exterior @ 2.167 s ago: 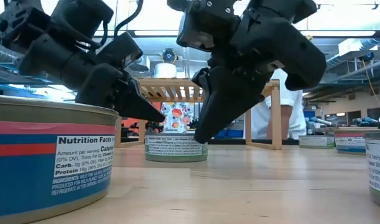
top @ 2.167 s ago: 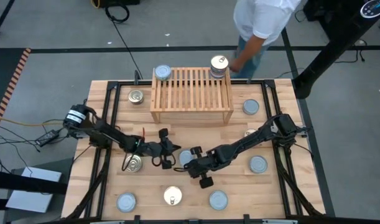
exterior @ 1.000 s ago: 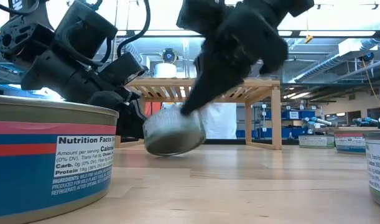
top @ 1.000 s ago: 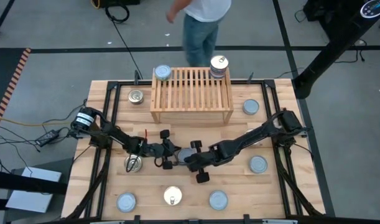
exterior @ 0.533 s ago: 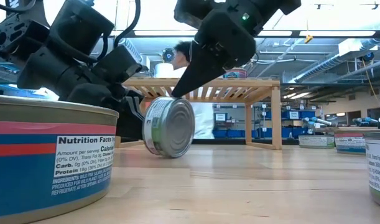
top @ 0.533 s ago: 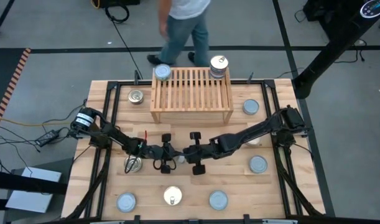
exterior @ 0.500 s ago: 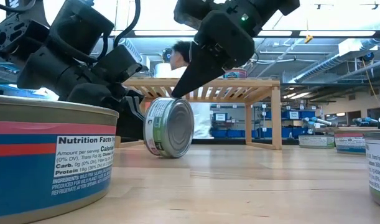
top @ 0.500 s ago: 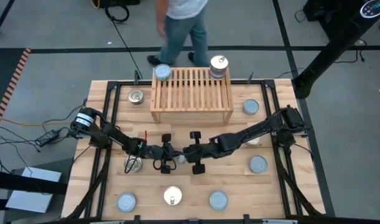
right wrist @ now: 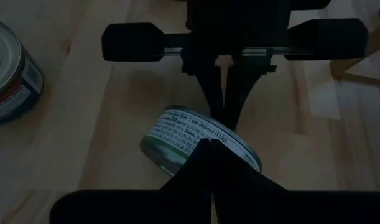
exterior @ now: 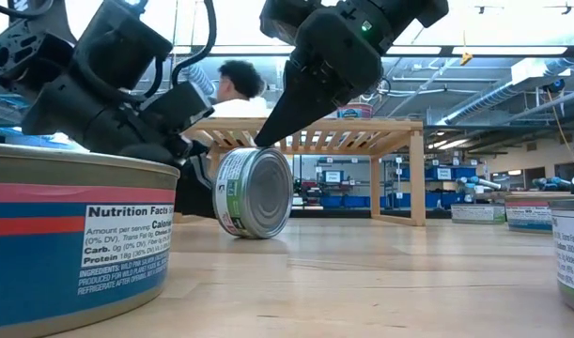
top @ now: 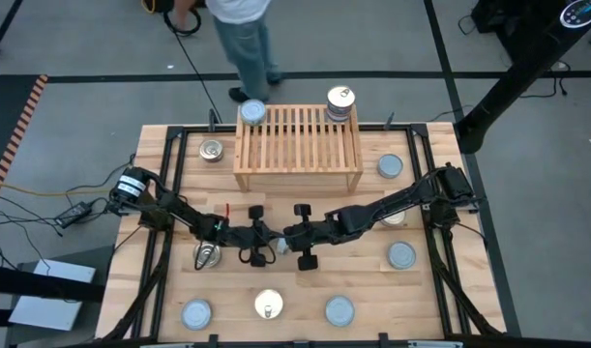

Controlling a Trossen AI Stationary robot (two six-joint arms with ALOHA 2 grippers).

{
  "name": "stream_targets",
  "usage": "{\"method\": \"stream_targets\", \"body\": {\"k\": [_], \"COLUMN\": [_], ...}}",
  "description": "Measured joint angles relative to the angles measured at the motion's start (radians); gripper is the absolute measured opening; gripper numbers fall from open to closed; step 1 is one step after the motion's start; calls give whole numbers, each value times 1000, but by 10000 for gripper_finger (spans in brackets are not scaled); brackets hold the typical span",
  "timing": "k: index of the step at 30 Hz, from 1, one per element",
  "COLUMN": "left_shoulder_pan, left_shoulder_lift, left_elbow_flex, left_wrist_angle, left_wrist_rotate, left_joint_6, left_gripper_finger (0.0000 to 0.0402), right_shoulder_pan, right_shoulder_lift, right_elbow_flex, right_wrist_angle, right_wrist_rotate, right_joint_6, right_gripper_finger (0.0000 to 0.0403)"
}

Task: Stack canned seafood by type on shelf
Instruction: Stack the green tuna can on top of the other green tuna can on the shelf

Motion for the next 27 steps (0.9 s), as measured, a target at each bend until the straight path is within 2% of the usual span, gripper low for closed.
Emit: {"method": "stream_targets", "body": {"k": [7,11,16,22,27], "left_shoulder_pan": [-10,-30,-65,-110,-150], "left_shoulder_lift": [-30,-102,-210,-273,-268], "left_elbow_flex": [0,0,0,0,18], "left_wrist_angle": [-36,-112,-238,-309,-298], "left_wrist_rotate": [-56,-108,-138,-139,-138], "left_joint_6": [-36,-64,-188,-343,-405], "left_gripper_finger": [1,1,8,41,93], "right_shoulder_pan": [0,0,0,0,0], "right_shoulder_lift": [1,1,1,1,2], "right_elbow_flex": [0,0,-1,-1,-2], "right_wrist_angle": [-1,0,-1,1,5], "right_wrist_rotate": [0,0,0,-1,-2], "right_joint_6": [7,10,10,8,3], "right_gripper_finger": [4,5,5,5,5]}}
